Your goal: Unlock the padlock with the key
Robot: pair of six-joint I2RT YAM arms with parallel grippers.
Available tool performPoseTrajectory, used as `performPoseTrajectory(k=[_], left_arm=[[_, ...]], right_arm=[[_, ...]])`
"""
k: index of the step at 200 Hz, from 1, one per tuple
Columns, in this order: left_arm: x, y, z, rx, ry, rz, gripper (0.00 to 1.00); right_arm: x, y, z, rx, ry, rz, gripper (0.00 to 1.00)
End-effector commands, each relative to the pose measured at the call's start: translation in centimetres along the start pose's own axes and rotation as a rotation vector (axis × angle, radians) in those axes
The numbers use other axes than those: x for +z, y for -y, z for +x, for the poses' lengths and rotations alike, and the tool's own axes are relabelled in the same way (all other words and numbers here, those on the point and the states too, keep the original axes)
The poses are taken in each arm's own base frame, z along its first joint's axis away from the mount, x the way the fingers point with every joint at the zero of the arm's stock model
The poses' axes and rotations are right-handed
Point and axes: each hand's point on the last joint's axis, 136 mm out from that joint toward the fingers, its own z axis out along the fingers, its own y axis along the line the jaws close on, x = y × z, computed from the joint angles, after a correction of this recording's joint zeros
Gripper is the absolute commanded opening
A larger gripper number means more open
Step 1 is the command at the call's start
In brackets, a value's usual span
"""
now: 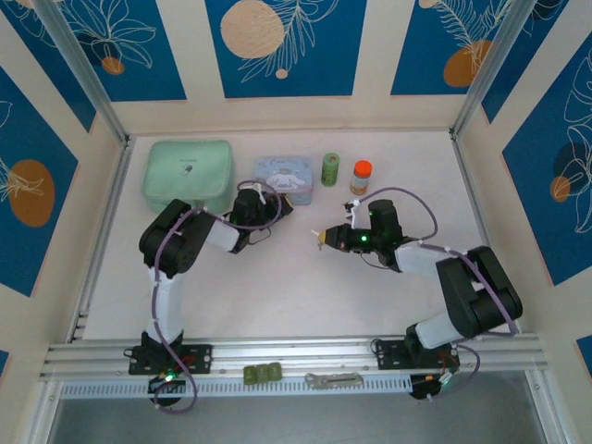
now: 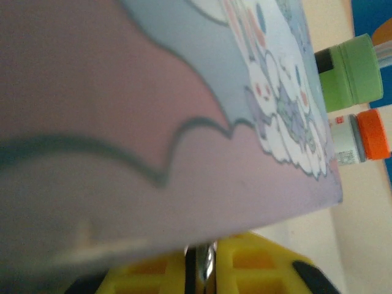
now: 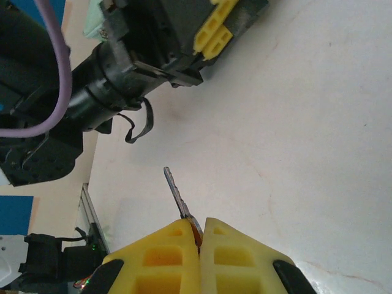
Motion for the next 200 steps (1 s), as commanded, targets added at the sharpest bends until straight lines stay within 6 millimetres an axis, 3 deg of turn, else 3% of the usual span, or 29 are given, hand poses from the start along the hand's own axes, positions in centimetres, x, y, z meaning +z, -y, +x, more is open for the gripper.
performPoseTrajectory(k=[1, 58, 117, 200], left_arm=[[-0.6, 1.6, 0.6, -0.145, -0.041, 0.11, 0.0], [-2.0, 2.0, 1.2, -0.252, -0.037, 0.173, 0.0], [-4.5, 1.4, 2.5, -0.295, -0.025, 0.127, 0.0], [-5.4, 3.8, 5.7, -0.386, -0.068, 0.199, 0.0]], right_arm=[[0.5, -0.9, -1.3, 0.008, 0.017, -0.067, 0.0], [2.5, 0.3, -1.4, 0.092, -0.007, -0.105, 0.0], [3.8, 0.3, -1.8, 0.119, -0.022, -0.141, 0.0], [3.3, -0.5, 1.8, 0.155, -0.092, -0.148, 0.0]])
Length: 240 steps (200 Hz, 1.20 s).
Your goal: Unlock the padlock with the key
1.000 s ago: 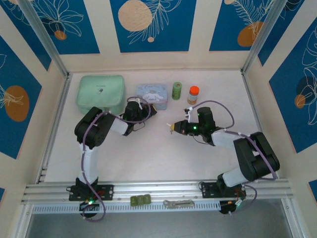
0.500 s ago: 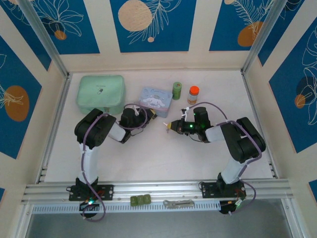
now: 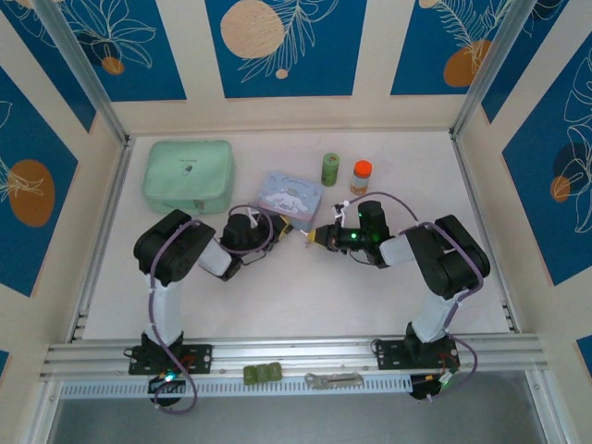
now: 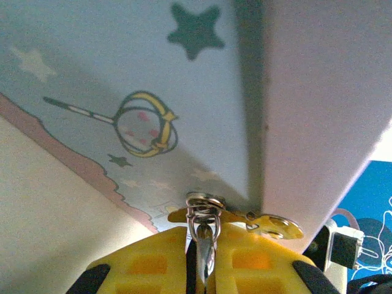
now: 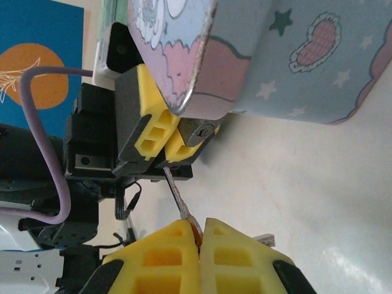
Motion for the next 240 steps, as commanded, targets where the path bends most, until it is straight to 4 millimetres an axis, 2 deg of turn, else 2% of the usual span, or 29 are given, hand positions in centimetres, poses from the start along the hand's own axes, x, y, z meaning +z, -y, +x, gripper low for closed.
performPoseTrajectory(k=[1, 60, 88, 133, 240], left_arm=[[-0.2, 2.6, 1.3, -0.018, -0.017, 0.09, 0.0], [0.2, 3.7, 2.2, -0.051, -0.022, 0.151, 0.0], [-0.1, 4.2, 2.4, -0.055, -0.021, 0.174, 0.0], [-0.3, 4.4, 3.0, -0.041, -0.04, 0.178, 0.0], [-0.2, 5.4, 3.9, -0.024, -0.061, 0.2, 0.0]], right_arm=[[-0.3, -1.0, 1.5, 0.007, -0.035, -0.022, 0.0], [-0.8, 0.2, 3.3, 0.081, -0.058, 0.034, 0.0], [-0.8, 0.8, 3.1, 0.105, -0.036, 0.054, 0.0], [-0.5, 0.0, 2.1, 0.106, -0.007, 0.017, 0.0], [-0.1, 0.0, 1.5, 0.098, 0.019, 0.002, 0.0]])
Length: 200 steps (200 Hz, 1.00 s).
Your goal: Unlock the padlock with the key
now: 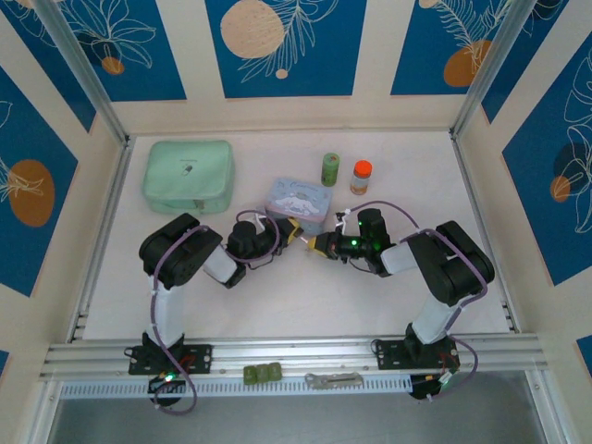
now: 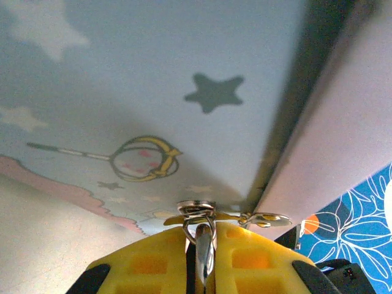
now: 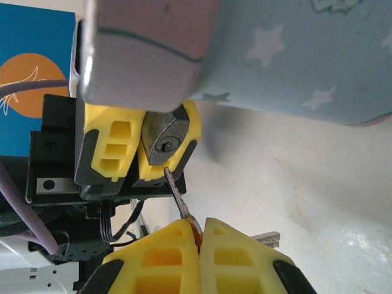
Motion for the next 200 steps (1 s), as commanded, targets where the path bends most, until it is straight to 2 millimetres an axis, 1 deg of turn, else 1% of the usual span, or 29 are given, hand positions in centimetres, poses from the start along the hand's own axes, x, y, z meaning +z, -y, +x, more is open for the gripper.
performPoseTrajectory(k=[1, 37, 110, 172, 200], left_arm=[[0.0, 3.1, 1.0, 0.034, -0.022, 0.104, 0.0], [0.0, 2.9, 1.3, 0.035, -0.029, 0.1, 0.0], [0.1, 3.7, 1.6, 0.036, -0.034, 0.117, 0.0], [0.2, 3.6, 1.8, 0.038, -0.039, 0.116, 0.0], [0.4, 4.0, 2.1, 0.049, -0.049, 0.126, 0.0]], right_arm=[[0.3, -0.1, -0.1, -0.004, 0.005, -0.012, 0.0], [0.3, -0.2, -0.2, -0.006, 0.011, -0.015, 0.0], [0.3, 0.3, -0.4, 0.002, 0.029, 0.003, 0.0], [0.6, -0.9, -1.4, 0.006, 0.046, -0.034, 0.0], [0.8, -1.4, -1.8, 0.025, 0.046, -0.051, 0.0]])
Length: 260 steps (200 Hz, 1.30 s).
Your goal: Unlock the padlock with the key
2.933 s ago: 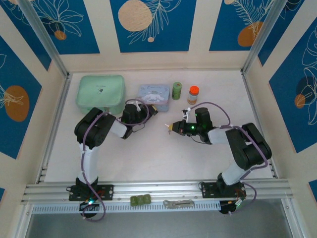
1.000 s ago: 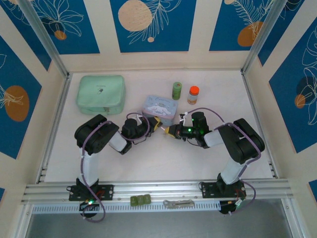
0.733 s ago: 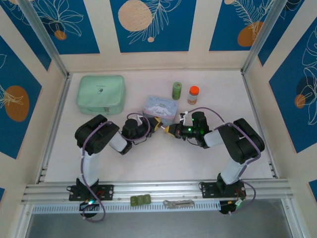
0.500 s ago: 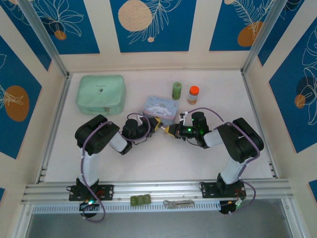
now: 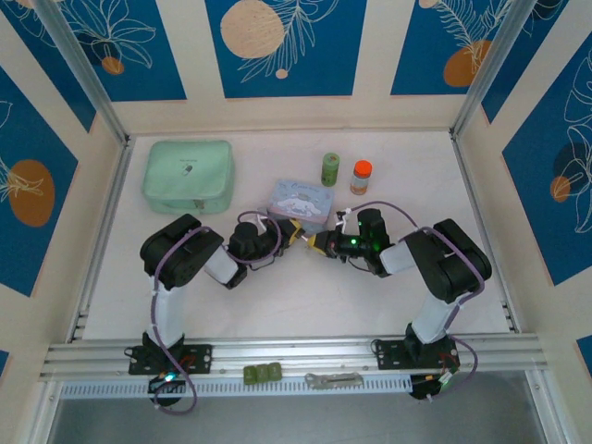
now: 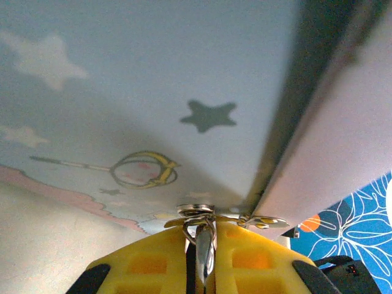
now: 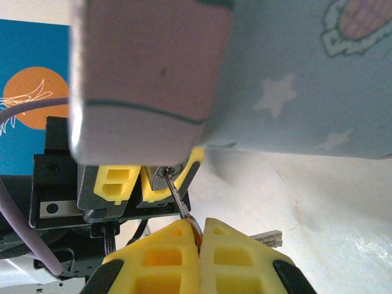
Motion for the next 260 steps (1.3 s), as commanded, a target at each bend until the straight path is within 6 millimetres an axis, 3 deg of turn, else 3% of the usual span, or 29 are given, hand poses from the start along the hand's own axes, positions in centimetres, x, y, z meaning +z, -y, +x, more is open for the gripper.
performPoseTrajectory(k=[1, 77, 161, 260], left_arm=[[0.3, 3.9, 1.6, 0.046, -0.048, 0.124, 0.0], [0.2, 5.2, 3.1, 0.076, -0.114, 0.155, 0.0], [0.5, 6.0, 6.2, 0.083, -0.226, 0.178, 0.0], [0.4, 7.2, 7.6, 0.153, -0.294, 0.216, 0.0]], right_arm=[[0.6, -1.5, -1.2, -0.01, 0.02, -0.043, 0.0], [1.1, -1.7, -2.5, -0.021, 0.001, -0.051, 0.0], [1.5, -2.4, -4.1, -0.038, -0.023, -0.056, 0.0], [1.0, -1.7, -4.9, 0.102, -0.038, -0.051, 0.0]])
